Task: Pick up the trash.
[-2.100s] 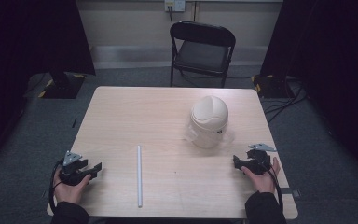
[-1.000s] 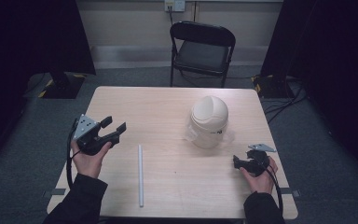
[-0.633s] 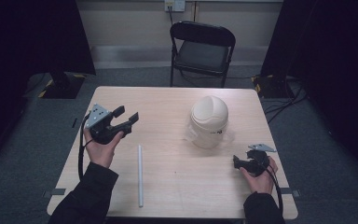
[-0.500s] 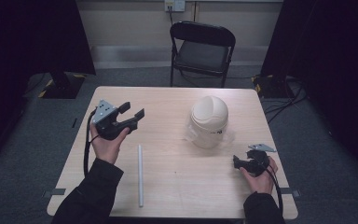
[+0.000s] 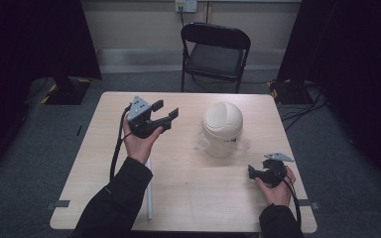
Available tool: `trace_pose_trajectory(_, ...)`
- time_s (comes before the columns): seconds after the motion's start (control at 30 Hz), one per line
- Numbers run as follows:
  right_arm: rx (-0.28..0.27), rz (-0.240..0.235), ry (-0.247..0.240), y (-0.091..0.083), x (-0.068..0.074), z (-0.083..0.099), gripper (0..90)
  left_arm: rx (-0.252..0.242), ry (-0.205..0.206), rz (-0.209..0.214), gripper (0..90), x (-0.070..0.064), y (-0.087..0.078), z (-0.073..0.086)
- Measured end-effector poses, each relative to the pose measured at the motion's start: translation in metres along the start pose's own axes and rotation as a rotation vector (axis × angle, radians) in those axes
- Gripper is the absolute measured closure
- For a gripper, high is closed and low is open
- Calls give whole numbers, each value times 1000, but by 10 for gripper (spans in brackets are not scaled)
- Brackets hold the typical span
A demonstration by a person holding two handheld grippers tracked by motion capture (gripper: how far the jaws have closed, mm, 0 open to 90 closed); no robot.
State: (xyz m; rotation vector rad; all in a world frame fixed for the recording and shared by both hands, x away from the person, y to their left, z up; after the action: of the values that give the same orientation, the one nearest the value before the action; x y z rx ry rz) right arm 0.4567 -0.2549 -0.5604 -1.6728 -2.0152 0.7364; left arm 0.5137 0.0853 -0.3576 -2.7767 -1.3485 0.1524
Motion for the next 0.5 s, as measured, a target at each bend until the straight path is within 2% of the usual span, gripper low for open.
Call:
trace_pose_trajectory(0.07,0,0,0,0,0,0,136,-3,-3,1,349,-2,4,0)
trace_pose_trajectory(0.1,0,0,0,0,0,0,136,6,4,16,348,-6,13,1)
trace_pose_trajectory(0.23,0,0,0,0,0,0,136,19,0,29,346,-15,32,5)
trace_pose_trajectory(0.27,0,0,0,0,0,0,136,19,0,29,347,-15,32,5)
trace_pose_trajectory(0.3,0,0,0,0,0,0,136,24,-15,34,346,-20,40,8)
trace_pose_trajectory(0.33,0,0,0,0,0,0,136,24,-15,34,346,-20,40,8)
trace_pose_trajectory(0.37,0,0,0,0,0,0,136,36,-2,46,346,-25,49,12)
trace_pose_trajectory(0.4,0,0,0,0,0,0,136,36,-2,46,346,-25,49,12)
trace_pose_trajectory(0.5,0,0,0,0,0,0,136,61,-1,69,345,-35,65,21)
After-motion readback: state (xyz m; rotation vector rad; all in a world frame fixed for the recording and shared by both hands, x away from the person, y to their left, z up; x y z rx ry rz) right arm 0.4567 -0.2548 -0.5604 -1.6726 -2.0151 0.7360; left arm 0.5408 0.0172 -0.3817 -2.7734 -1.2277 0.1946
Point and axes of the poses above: each handheld gripper's, and its own axes: y roughly forward along the jaws, z roughly out of its underside, x roughly to its left, the point moved 9 cm from there along y, roughly forward along the jaws, and after that the axes turned 3 degrees about -x, right-handed, at the moved point
